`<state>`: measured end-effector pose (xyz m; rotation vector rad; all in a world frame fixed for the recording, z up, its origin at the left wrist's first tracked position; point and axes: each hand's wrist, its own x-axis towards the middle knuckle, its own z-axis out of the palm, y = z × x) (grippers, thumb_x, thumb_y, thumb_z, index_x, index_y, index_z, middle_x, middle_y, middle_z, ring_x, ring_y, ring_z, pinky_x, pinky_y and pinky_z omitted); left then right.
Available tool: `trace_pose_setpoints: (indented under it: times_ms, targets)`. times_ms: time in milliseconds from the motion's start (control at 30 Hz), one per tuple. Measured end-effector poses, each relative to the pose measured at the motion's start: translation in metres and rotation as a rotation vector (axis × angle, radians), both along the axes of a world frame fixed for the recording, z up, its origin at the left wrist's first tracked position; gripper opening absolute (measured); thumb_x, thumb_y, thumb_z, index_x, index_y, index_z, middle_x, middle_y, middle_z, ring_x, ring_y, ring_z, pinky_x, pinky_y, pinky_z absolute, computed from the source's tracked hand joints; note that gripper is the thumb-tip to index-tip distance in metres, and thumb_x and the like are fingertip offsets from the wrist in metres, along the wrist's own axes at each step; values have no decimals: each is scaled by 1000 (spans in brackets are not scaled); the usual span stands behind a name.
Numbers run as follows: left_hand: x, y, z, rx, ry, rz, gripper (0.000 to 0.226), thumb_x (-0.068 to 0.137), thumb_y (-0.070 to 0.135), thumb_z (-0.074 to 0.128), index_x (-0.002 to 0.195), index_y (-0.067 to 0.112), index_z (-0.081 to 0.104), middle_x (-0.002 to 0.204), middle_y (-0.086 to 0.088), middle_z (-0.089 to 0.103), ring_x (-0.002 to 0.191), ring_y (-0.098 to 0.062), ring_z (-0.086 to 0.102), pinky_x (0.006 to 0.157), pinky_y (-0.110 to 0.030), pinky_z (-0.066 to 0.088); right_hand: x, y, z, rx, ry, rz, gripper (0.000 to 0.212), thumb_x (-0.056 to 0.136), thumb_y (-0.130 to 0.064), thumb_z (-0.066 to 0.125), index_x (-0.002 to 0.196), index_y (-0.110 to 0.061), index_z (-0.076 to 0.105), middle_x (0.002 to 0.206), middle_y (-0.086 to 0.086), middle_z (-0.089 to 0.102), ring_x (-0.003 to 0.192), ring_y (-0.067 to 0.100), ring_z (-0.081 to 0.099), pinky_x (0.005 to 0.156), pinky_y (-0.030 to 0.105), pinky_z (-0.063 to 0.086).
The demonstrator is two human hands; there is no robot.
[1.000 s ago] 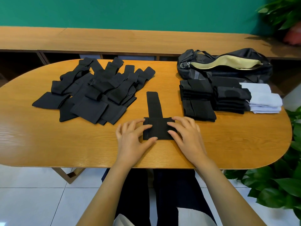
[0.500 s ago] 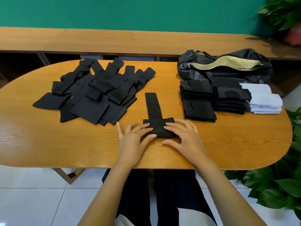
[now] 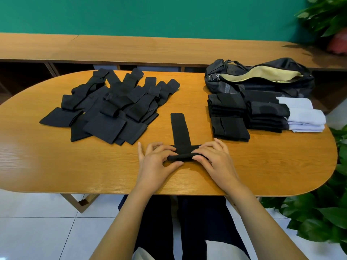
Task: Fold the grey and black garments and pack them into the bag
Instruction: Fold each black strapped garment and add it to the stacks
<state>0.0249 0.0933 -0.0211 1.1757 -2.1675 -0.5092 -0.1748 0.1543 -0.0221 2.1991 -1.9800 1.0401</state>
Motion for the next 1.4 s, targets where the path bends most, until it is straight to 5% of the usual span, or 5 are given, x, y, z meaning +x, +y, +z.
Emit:
trace_pose_setpoints:
  times_ms: [367, 700, 867, 1100, 1400]
  targets:
    - [0, 0, -1, 10, 75, 59, 26, 82, 54, 59, 94, 35, 72, 98, 25, 63, 114, 1, 42, 117, -53, -3, 2, 2, 5, -20, -63, -46, 30, 87, -45, 61, 105, -24, 72, 102, -22, 50, 107, -11, 31, 108, 38, 22]
    - [-1, 1, 3, 6, 87, 82, 53, 75, 70, 44, 90, 30, 75, 91, 29, 60, 109, -2, 42, 117, -53, 4, 2, 4, 7, 48, -186, -70, 53, 85, -60, 43, 103, -20, 73, 98, -9, 57, 104, -11, 25, 109, 36, 24]
    - [-1, 1, 1, 33, 131, 144, 60, 75, 72, 42, 92, 24, 74, 88, 16, 62, 100, 4, 38, 118, -50, 5, 2, 4, 7, 49, -165, -100, 51, 81, -62, 52, 107, -23, 70, 101, -20, 48, 104, -6, 30, 99, 34, 33]
    - [-1, 1, 2, 32, 115, 156, 5, 86, 36, 67, 87, 33, 64, 83, 20, 54, 102, -6, 47, 118, -51, 5, -3, 1, 1, 86, -220, -184, 49, 84, -59, 43, 97, -19, 68, 93, -9, 56, 99, 13, 48, 85, 31, 41]
    - [-1, 0, 0, 34, 124, 237, 12, 84, 35, 72, 84, 35, 59, 75, 21, 54, 94, -4, 47, 115, -50, 17, -3, 0, 0, 109, -238, -220, 26, 86, -42, 64, 103, -22, 65, 91, -12, 54, 100, 11, 47, 85, 26, 32]
